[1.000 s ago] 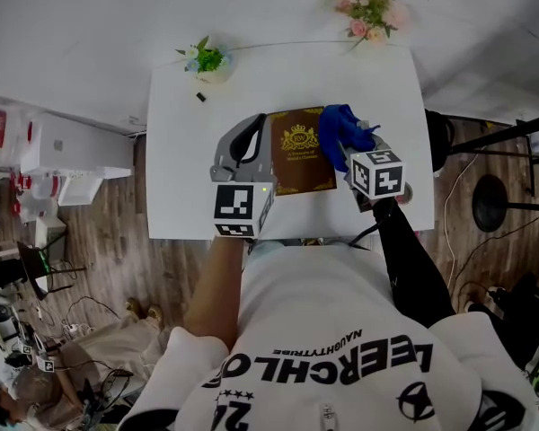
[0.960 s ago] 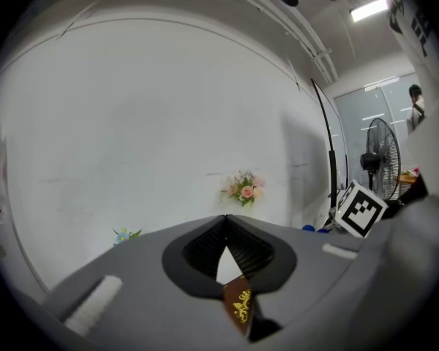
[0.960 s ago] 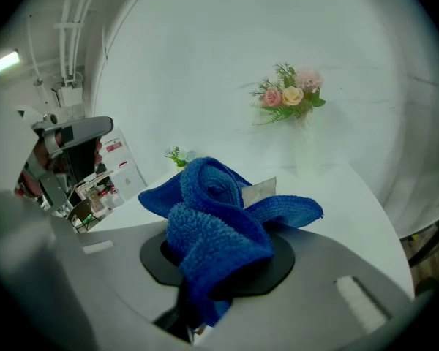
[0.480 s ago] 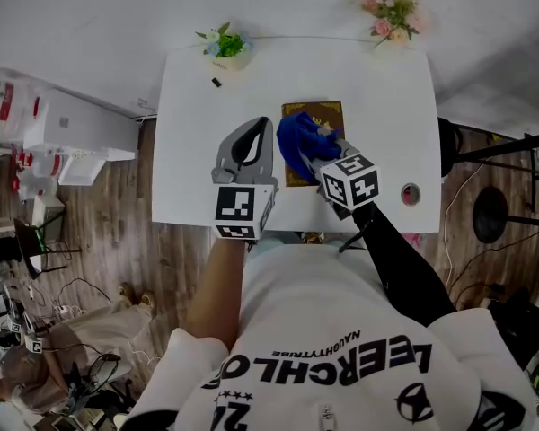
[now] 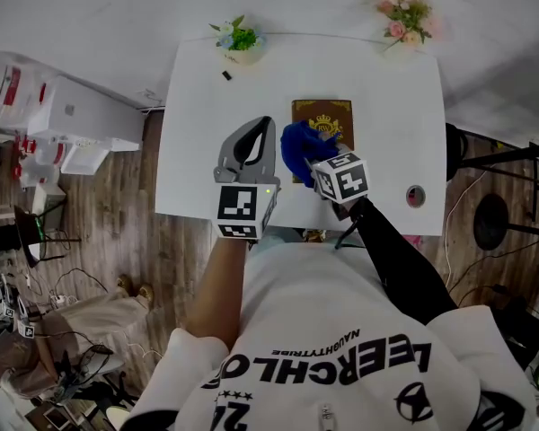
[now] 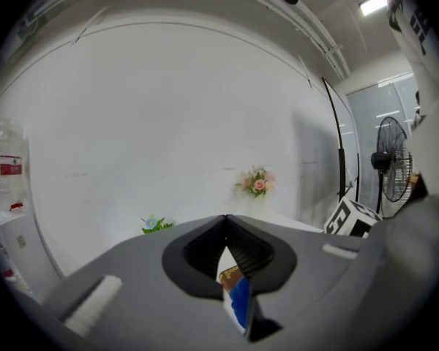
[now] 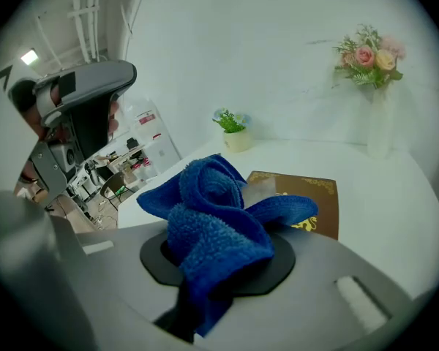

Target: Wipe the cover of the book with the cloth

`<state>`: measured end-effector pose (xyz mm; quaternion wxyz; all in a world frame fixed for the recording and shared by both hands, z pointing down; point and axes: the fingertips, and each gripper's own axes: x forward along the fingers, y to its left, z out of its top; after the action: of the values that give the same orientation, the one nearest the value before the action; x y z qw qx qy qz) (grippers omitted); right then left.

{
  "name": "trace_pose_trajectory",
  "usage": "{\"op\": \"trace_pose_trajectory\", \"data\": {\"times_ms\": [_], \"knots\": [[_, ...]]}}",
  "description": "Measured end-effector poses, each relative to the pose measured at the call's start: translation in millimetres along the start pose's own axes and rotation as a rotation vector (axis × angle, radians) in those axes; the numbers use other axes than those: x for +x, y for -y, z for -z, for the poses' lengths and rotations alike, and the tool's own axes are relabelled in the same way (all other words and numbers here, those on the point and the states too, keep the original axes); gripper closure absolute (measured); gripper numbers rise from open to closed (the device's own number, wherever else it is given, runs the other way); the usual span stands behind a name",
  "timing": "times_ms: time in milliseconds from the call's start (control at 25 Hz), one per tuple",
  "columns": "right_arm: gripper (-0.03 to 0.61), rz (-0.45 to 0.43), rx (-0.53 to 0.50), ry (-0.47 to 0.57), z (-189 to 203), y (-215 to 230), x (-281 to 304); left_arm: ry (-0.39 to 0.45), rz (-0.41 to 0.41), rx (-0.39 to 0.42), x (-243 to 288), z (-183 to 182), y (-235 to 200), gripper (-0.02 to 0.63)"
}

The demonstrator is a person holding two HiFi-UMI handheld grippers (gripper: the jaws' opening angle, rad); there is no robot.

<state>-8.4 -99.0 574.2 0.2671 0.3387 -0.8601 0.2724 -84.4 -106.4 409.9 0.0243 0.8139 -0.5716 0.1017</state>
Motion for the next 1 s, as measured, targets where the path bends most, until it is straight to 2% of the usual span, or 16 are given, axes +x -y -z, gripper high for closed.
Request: {"op": "trace_pose_trajectory", "data": {"times_ms": [600, 1000], "knots": [[0.489, 0.201, 0.119, -0.010, 29, 84, -55, 0.030, 0.104, -0.004, 27, -18, 41, 0.556], [0.489, 0.344, 0.158, -0.007, 42, 118, -86, 0.036, 0.146, -0.021, 34, -18, 52, 0.556]]}}
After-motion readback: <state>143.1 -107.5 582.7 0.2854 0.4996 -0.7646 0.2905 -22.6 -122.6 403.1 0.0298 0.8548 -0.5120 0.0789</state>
